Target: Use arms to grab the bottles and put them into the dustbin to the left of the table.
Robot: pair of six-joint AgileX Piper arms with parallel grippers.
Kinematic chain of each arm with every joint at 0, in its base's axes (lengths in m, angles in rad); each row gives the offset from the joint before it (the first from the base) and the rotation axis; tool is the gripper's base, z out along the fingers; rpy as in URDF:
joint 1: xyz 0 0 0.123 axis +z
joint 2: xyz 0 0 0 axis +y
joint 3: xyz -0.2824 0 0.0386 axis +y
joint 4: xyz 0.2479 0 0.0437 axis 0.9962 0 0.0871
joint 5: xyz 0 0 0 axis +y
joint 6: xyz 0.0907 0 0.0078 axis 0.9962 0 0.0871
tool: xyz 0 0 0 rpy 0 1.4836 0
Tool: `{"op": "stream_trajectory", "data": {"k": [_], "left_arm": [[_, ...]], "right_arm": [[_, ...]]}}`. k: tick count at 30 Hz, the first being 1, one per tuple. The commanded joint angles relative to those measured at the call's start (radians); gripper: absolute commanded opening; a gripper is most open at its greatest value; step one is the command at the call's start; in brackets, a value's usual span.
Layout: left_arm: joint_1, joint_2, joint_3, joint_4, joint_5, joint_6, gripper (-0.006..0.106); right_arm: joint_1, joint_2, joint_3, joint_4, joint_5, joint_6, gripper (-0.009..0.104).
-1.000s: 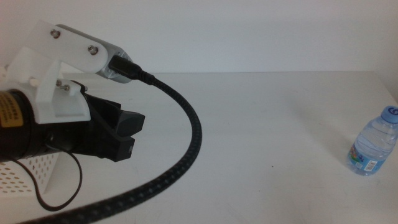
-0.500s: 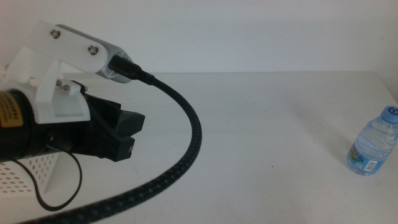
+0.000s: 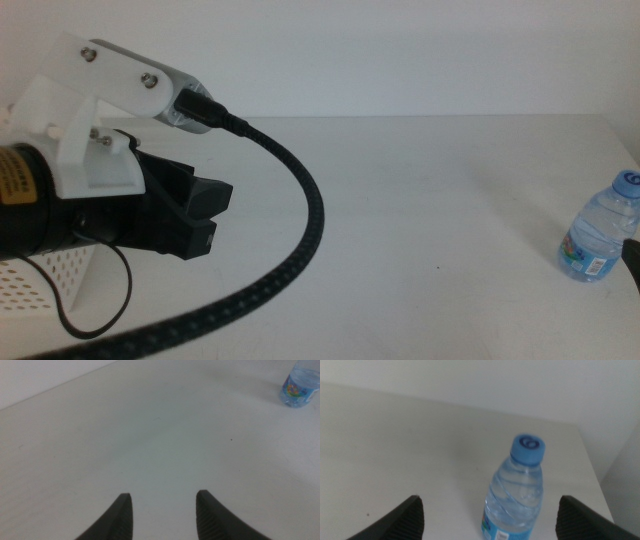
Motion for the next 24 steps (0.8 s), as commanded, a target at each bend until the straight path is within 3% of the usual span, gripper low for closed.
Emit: {"op": "stream_trajectory", "data": {"k": [1, 8, 14, 18, 24], "left_arm": [[-0.003, -0.015, -0.027, -0.002, -0.066, -0.009, 0.040], [-0.003, -0.015, -0.027, -0.002, -0.065, -0.009, 0.040], [-0.003, -0.015, -0.027, -0.002, -0.065, -0.009, 0.040], [-0.003, -0.015, -0.027, -0.002, -0.065, -0.009, 0.040], [-0.003, -0.015, -0.027, -0.002, -0.065, -0.009, 0.040]], "right_arm": [[-0.004, 0.026, -0.006, -0.017, -0.161, -0.017, 0.074], [-0.004, 0.241, 0.130, 0.015, -0.528, -0.017, 0.074], [-0.004, 0.410, 0.174, 0.199, -0.795, -0.017, 0.074], [-0.004, 0.502, 0.174, 0.271, -0.882, -0.017, 0.074], [-0.004, 0.579, 0.174, 0.285, -0.899, -0.030, 0.074]]}}
